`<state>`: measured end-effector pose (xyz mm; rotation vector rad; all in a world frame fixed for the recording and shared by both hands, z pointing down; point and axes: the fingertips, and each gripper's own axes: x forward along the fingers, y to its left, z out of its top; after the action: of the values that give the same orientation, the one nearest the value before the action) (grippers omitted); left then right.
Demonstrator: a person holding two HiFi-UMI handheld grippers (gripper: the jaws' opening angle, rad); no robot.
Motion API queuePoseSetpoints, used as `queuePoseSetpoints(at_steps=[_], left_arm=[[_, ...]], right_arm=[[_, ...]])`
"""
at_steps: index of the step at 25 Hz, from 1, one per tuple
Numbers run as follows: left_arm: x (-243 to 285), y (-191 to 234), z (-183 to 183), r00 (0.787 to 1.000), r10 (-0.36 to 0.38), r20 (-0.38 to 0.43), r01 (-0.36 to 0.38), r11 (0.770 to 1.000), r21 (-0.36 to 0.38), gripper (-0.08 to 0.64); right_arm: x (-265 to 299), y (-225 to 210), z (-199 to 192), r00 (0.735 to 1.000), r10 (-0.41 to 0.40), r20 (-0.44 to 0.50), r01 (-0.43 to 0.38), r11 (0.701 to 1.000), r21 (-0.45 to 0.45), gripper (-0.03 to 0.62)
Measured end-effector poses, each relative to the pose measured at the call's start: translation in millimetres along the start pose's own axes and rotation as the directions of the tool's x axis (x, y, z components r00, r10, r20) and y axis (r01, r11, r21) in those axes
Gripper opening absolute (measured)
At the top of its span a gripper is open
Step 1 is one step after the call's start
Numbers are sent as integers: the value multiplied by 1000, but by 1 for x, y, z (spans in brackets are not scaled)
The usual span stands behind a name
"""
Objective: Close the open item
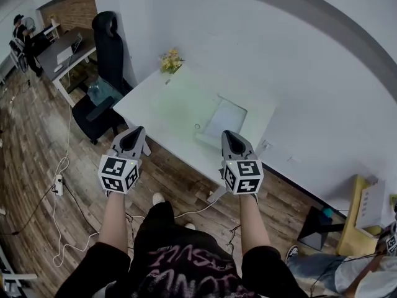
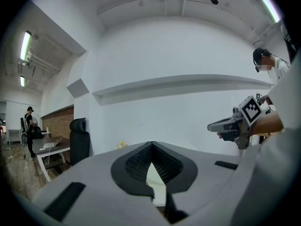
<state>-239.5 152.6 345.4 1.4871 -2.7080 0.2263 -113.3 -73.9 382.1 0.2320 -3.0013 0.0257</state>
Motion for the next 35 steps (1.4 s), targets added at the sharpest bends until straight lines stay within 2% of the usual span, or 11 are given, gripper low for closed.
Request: queuePoseSetpoints(at_steps=[10,21,29,35], left_arm=[[55,29,-17,1000,-15,23,16,999,-37,14],[153,98,-47,997,-71,-16,69,993,-97,14],[226,154,-59,989,-138,-58,131,985,-110,14],[275,185,-75,972,-211,-103,200,974,-111,14]], right_arm=[[44,-25,-14,998,-58,-28,57,998,-26,26],[138,-51,-26,988,-125,-95,123,992,-31,26],[213,-59,-23,975,-174,-139,171,985,-36,26],[264,-63,-22,961,-220,-166,219,975,-24,26]])
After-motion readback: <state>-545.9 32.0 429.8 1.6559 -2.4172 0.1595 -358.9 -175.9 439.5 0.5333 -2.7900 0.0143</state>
